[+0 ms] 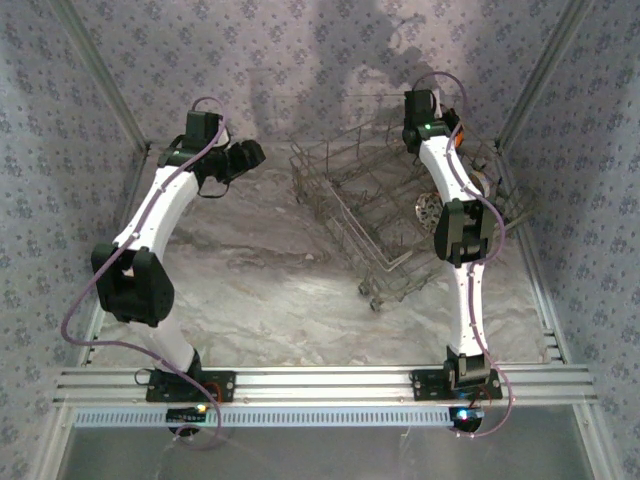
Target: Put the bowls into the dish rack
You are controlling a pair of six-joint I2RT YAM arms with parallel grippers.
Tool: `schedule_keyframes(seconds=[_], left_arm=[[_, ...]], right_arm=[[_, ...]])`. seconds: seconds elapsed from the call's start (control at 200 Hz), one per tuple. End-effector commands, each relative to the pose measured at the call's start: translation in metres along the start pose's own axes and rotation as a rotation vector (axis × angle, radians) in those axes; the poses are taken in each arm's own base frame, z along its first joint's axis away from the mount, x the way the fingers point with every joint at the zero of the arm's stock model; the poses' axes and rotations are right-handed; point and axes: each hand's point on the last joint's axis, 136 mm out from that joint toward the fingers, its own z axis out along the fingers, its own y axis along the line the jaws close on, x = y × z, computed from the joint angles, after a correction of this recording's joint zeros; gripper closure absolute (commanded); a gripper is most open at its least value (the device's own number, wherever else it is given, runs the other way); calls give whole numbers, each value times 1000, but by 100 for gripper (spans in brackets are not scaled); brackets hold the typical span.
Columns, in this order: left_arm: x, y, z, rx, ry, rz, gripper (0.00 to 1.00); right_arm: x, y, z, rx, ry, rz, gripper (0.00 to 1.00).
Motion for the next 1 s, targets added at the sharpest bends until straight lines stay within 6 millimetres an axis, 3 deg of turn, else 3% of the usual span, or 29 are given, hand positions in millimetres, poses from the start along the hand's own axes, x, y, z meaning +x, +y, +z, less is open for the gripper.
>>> schedule_keyframes(seconds=[0.0, 0.51, 0.994], left_arm=[[-10, -7, -1, 43, -4, 40, 33], [-24, -11, 7, 86, 2, 61, 33], [-23, -11, 7, 98, 7, 70, 33]], right_arm=[[6, 5, 2, 15, 26, -63, 100], [3, 34, -3, -9, 11, -125, 100], [9, 42, 3, -20, 22, -159, 100]])
